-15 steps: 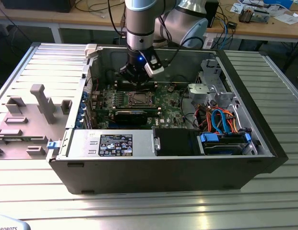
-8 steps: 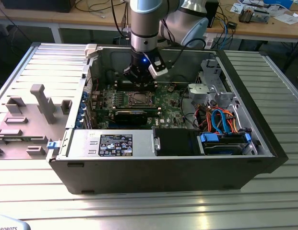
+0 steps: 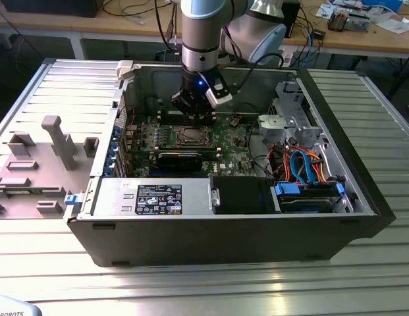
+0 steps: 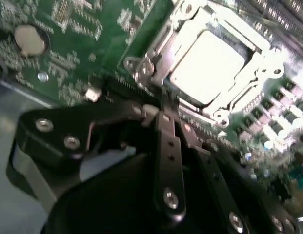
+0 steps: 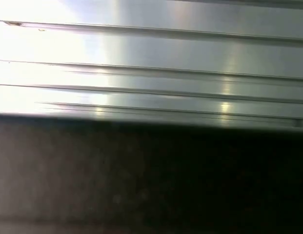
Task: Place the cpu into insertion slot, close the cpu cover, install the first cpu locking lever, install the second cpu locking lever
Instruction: 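Install the first cpu locking lever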
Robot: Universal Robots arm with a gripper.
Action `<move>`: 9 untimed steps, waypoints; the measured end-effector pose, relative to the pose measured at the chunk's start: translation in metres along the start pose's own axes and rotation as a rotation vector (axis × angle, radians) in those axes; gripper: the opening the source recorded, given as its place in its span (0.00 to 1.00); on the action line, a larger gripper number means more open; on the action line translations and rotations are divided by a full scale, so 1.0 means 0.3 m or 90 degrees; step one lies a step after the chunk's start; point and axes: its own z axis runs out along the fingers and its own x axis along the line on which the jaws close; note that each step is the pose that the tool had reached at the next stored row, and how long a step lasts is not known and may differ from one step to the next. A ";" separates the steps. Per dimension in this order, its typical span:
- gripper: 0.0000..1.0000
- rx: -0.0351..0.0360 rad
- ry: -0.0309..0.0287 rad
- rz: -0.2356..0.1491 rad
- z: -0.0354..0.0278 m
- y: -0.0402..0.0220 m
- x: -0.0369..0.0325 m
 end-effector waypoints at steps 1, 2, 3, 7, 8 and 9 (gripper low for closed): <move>0.11 0.0010 0.0001 0.000 -0.004 0.001 0.000; 0.11 0.0029 0.0005 0.000 -0.011 0.000 0.000; 0.11 0.0034 0.0004 0.000 -0.015 0.000 0.000; 0.11 0.0084 0.0008 0.000 -0.018 -0.025 0.002; 0.11 0.0123 0.0010 0.000 -0.019 -0.038 0.003; 0.11 0.0143 0.0011 0.000 -0.019 -0.044 0.003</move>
